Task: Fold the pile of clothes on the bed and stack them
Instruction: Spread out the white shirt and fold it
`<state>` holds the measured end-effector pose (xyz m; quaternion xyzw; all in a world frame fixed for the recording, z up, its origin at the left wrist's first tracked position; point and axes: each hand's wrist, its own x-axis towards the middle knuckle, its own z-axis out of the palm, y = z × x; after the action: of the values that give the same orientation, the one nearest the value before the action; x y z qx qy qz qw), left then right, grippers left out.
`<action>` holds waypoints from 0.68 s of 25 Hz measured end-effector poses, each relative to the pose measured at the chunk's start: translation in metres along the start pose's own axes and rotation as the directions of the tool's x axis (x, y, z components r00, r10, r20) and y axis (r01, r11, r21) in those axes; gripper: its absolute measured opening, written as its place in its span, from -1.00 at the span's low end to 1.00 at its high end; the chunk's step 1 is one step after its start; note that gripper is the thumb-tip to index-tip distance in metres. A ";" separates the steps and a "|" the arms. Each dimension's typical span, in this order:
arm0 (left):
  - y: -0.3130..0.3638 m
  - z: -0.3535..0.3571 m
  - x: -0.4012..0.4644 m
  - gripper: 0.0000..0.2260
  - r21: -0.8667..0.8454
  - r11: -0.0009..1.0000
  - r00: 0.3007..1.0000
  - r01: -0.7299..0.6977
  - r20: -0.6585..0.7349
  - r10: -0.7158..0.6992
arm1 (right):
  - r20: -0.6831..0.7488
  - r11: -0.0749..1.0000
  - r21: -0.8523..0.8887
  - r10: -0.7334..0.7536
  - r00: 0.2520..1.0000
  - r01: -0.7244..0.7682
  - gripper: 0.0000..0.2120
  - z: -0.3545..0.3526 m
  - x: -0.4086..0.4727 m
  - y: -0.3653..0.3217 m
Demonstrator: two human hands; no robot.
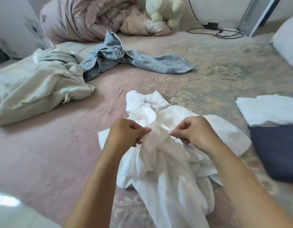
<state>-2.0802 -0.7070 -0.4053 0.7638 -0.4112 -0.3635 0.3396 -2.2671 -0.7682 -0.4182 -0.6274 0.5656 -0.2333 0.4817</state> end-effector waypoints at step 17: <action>-0.025 0.037 -0.104 -0.88 -0.645 0.758 0.995 0.098 0.077 -0.063 | -0.277 0.734 0.675 0.169 0.946 0.067 -0.93 0.041 -0.110 0.011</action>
<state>-2.1425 -0.6137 -0.4158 0.6071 -0.2354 -0.5165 0.5562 -2.2659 -0.6501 -0.4169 -0.3469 0.5294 -0.5078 0.5845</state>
